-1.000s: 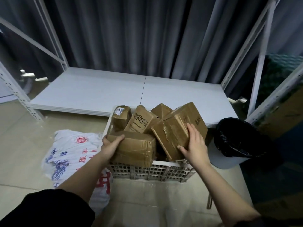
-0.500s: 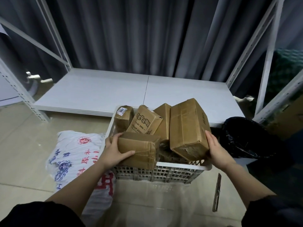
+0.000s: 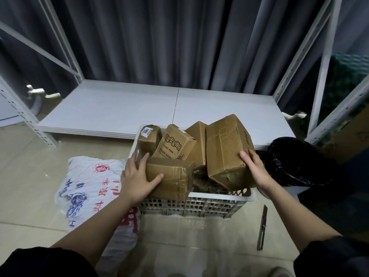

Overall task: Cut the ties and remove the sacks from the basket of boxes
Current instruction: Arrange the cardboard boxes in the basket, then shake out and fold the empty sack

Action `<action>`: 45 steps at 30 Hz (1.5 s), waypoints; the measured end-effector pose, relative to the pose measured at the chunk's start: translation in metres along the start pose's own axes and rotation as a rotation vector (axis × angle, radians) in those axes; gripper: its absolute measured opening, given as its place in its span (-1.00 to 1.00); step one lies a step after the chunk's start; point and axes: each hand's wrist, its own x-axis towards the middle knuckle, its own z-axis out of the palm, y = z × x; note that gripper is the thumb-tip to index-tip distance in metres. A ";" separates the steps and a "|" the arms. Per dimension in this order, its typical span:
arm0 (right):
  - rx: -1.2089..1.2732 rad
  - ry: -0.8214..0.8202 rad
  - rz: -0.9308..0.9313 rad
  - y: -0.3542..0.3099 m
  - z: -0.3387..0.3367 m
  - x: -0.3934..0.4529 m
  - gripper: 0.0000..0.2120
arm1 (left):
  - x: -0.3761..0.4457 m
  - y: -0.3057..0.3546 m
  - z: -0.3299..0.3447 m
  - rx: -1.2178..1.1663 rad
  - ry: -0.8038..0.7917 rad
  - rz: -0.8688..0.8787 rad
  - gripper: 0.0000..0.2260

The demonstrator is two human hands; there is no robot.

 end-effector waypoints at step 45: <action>0.105 -0.746 0.049 -0.040 0.397 -0.127 -0.31 | -0.042 -0.215 -0.026 -0.552 -0.083 -0.922 0.06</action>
